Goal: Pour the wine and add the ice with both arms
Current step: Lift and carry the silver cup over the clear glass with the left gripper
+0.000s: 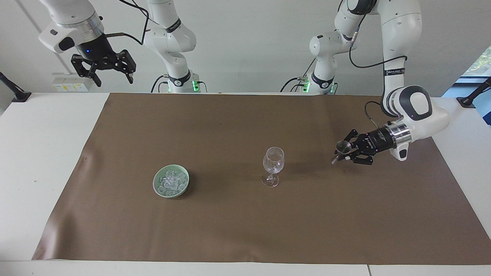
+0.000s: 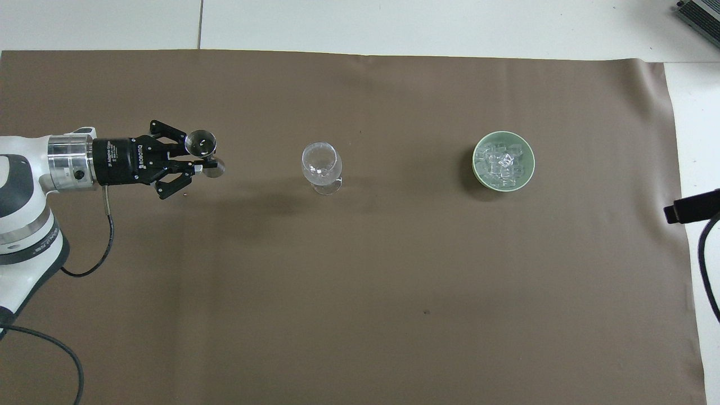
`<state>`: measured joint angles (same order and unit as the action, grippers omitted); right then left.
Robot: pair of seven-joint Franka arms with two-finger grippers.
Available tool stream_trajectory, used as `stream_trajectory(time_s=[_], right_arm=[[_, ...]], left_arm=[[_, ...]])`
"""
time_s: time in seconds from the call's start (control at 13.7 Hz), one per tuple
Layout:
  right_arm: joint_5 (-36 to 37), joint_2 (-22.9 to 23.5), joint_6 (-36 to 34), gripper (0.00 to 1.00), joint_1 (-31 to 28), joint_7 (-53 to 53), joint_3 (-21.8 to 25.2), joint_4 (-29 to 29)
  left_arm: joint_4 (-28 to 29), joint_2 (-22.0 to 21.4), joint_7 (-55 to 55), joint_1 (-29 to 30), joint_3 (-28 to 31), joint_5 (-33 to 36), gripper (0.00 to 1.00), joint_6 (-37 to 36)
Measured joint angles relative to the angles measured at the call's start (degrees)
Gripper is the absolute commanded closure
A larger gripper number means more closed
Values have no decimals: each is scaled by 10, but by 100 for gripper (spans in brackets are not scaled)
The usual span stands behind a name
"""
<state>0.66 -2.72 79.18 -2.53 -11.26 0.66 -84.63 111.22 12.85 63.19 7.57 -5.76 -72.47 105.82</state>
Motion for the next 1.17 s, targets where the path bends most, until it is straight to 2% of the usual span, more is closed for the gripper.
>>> stream_trajectory(time_s=[0.37, 1.17], right_arm=[[0, 0, 0, 0, 0, 0, 0, 0], [0, 0, 0, 0, 0, 0, 0, 0]], left_arm=[[-3, -23, 4, -38, 0, 29, 100, 23], [-5, -33, 76, -141, 0, 40, 100, 165]])
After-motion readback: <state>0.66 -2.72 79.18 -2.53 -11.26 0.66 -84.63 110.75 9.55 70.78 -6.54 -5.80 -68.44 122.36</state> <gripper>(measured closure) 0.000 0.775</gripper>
